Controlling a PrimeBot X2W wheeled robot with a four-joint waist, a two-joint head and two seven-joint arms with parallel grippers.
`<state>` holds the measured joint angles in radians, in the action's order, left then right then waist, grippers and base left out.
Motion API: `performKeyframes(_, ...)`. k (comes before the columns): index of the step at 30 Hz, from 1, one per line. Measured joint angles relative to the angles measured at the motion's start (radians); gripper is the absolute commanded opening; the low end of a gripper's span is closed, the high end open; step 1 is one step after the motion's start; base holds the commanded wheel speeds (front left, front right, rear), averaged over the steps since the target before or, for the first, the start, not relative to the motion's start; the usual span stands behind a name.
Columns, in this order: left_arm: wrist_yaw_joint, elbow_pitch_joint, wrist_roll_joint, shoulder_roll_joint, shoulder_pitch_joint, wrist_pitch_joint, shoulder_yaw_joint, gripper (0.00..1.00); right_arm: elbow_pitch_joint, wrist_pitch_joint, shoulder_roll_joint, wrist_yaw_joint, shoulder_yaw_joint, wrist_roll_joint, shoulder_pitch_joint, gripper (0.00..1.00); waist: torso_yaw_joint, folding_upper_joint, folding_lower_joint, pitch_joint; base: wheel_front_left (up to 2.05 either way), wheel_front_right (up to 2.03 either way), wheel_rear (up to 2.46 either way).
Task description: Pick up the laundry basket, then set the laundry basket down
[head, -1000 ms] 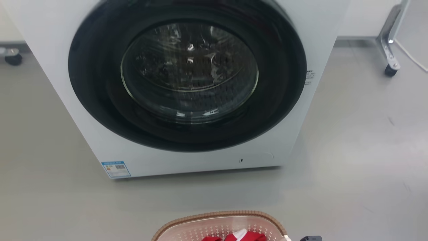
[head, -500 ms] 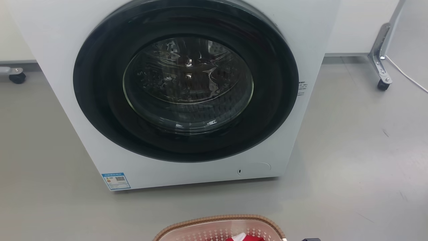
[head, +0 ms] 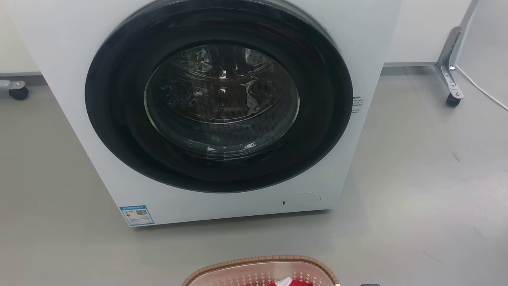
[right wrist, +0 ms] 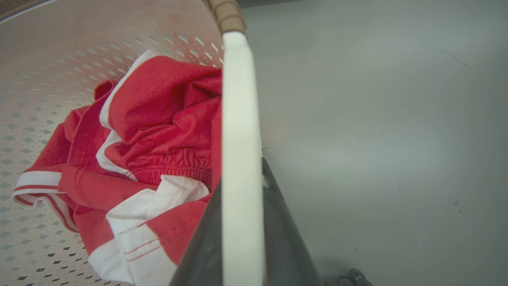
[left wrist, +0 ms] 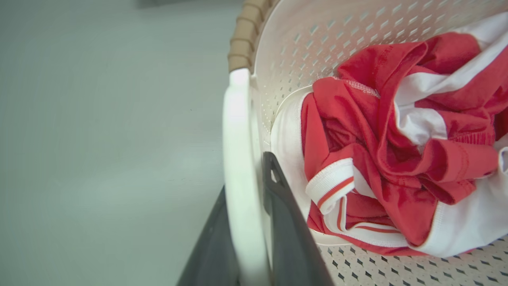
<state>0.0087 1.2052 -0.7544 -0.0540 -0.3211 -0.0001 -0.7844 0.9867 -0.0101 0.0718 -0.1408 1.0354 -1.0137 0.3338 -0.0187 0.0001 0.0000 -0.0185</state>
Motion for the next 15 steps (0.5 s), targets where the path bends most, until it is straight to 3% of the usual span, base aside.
performKeyframes(15,0.001,-0.001,-0.003,0.000,-0.001,-0.002,-0.007,0.00,0.008,-0.017,0.000,0.000,0.028,-0.032,0.006,0.00,0.000,0.0000,0.0000,0.007,0.00,0.00,0.00)
